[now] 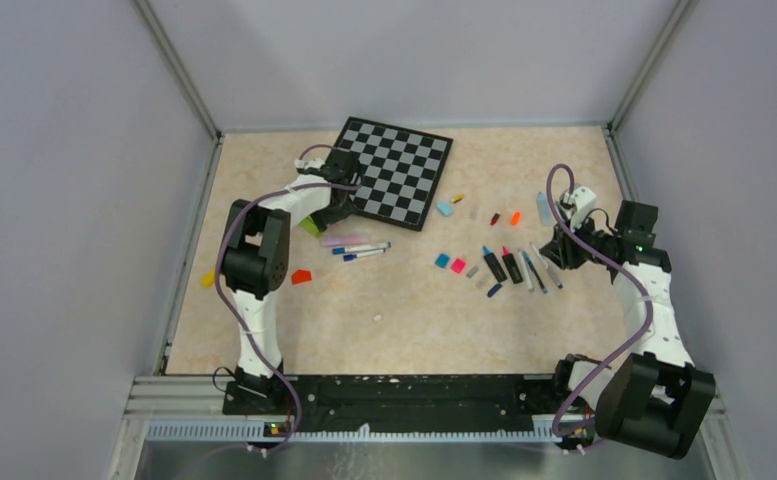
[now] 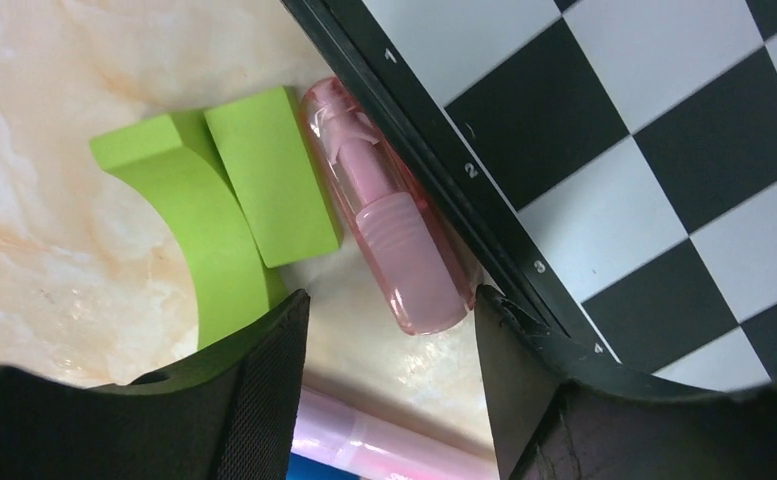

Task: Open the pen caps
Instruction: Pick up the pen from the center of the board.

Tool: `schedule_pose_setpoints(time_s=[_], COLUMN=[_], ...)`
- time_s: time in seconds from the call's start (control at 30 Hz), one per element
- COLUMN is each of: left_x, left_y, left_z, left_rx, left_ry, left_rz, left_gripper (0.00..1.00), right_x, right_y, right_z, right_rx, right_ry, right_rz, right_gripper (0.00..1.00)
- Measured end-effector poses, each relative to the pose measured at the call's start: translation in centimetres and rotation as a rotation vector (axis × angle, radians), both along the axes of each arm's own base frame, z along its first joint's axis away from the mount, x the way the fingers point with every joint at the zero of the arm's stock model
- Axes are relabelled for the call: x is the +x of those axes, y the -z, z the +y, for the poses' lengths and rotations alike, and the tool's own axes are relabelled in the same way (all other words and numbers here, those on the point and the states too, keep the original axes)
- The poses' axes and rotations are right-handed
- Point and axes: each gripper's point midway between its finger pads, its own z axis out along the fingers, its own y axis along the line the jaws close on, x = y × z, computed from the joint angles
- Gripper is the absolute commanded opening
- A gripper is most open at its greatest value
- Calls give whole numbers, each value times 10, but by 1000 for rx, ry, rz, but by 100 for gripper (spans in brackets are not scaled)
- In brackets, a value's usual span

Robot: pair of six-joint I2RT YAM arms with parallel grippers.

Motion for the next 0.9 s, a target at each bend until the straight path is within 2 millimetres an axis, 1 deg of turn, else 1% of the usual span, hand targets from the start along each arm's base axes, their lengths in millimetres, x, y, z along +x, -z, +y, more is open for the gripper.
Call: schedule_pose_setpoints(time_s=[0.07,0.2,0.3,0.33,0.43,0.5,0.6,0.7,0.77,0.9], left_x=[1,2,3,3,3,4,5,5,8,18], left_y=[1,0,0,0,-1,-1,-1,-1,-1,-1], left_z=[5,9,12,14,21,25,31,36,38,45], left_rx=[21,35,47,50,66,72,82,91,96,97], left_ry=[-14,-28,-33,-34,-38,-42,-38,-30,-25,-26], left_rz=[14,13,11,10,13,14,19,25,26,21], left_gripper=[63,60,53,52,51,52,56,57,56,50], right_x=[0,0,0,0,0,0,0,0,0,0], right_y=[0,0,0,0,0,0,0,0,0,0], right_z=[0,0,0,0,0,0,0,0,0,0], right_rx=[0,0,0,0,0,0,-1,-1,0,-1], right_ry=[0,0,0,0,0,0,0,0,0,-1], right_rz=[0,0,0,0,0,0,0,-1,0,-1], right_gripper=[31,31,31,31,31,31,31,31,31,31])
